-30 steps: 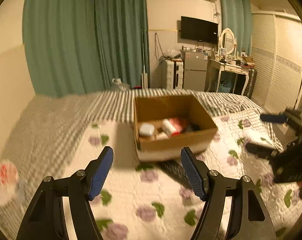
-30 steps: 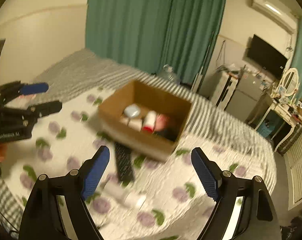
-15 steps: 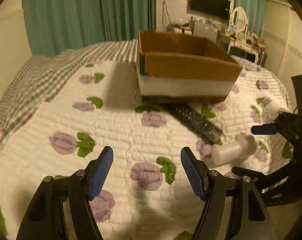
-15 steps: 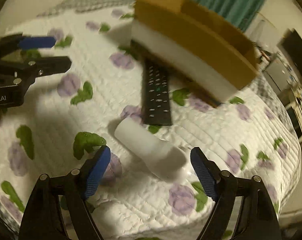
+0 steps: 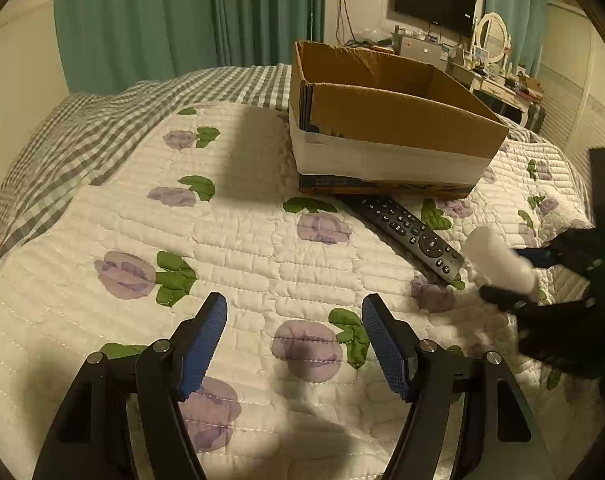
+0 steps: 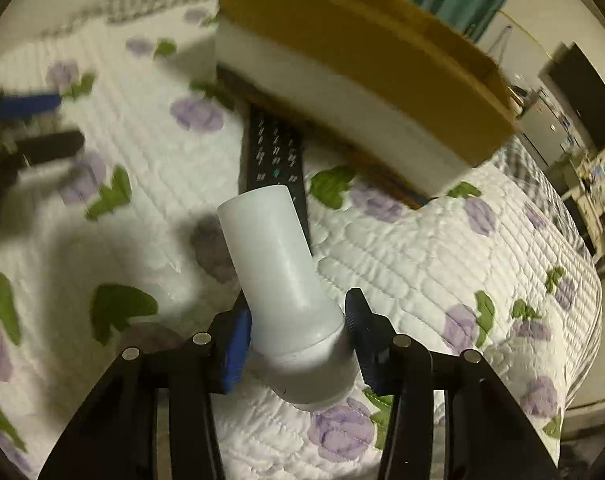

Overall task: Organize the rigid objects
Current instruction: 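Grasp the white spray bottle with the right tool, then grasp the black remote with the left tool while the right tool holds the spray bottle, then lower the remote and spray bottle into the box and open both tools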

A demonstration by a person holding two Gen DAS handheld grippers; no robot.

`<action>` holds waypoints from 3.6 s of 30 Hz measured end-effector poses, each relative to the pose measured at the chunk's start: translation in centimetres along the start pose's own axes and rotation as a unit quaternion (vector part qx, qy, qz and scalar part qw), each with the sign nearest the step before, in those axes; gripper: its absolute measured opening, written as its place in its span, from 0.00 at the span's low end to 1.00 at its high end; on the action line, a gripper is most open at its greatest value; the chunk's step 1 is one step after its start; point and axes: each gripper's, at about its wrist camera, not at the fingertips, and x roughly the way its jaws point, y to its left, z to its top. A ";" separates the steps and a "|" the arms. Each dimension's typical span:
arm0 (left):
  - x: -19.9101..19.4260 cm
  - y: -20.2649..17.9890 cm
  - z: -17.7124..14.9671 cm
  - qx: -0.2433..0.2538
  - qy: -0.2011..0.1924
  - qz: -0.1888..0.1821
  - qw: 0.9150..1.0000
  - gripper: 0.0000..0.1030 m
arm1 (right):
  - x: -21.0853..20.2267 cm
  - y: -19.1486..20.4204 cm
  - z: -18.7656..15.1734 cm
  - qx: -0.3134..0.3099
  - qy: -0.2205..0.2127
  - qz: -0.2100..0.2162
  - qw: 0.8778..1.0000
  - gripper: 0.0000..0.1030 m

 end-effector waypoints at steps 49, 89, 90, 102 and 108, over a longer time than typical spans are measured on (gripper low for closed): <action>1.4 -3.2 -0.8 -0.049 0.081 -0.085 0.992 0.38 | -4.9 -7.1 0.0 0.133 -0.079 -0.013 0.988 0.44; 7.3 -4.2 21.2 0.028 -0.115 -0.055 0.991 0.19 | -0.6 -12.2 16.7 0.136 -0.142 -0.010 0.980 0.44; 8.1 -4.3 21.1 0.032 -0.111 -0.056 0.992 0.19 | 0.0 -12.3 16.8 0.134 -0.134 -0.010 0.982 0.44; 4.2 -3.7 20.1 0.031 -0.124 -0.053 0.990 0.41 | -2.2 -10.6 15.3 0.136 -0.144 -0.015 0.980 0.44; 1.4 -2.4 19.8 0.024 -0.138 -0.040 0.989 0.47 | -3.2 -9.9 16.0 0.128 -0.143 -0.021 0.981 0.42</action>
